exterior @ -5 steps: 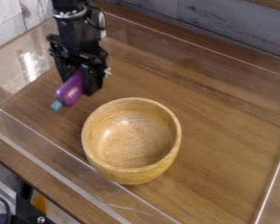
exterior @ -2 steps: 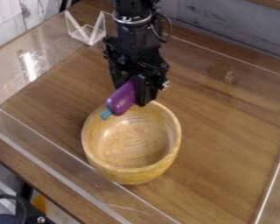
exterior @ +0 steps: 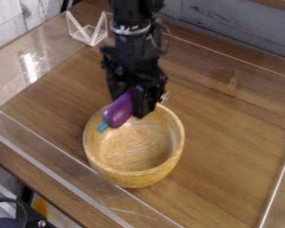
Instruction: Put the purple eggplant in the brown bowl
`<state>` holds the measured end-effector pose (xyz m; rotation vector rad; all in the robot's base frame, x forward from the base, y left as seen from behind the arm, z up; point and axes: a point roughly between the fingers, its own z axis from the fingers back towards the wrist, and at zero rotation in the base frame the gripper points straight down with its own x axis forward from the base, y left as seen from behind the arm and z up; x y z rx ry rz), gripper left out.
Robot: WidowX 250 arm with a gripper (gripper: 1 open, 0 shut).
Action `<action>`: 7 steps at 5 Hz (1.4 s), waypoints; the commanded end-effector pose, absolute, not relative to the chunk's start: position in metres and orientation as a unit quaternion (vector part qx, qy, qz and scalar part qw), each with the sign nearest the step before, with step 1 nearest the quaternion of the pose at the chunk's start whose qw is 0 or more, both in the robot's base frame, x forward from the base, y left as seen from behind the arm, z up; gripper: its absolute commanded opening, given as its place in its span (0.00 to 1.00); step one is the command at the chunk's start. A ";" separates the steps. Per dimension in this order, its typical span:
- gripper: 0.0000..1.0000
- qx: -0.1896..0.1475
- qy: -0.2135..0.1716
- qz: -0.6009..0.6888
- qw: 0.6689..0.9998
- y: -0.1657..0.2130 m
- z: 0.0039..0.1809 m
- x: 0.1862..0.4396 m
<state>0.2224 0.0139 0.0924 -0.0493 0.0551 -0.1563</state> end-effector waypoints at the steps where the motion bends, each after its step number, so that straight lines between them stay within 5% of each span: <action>1: 0.00 -0.015 0.014 -0.069 0.997 0.019 0.096 0.219; 2: 1.00 -0.013 0.022 -0.060 0.998 0.019 0.082 0.213; 3: 1.00 -0.013 0.023 -0.051 0.998 0.018 0.071 0.210; 7: 1.00 -0.006 0.005 0.020 1.000 -0.003 0.091 0.197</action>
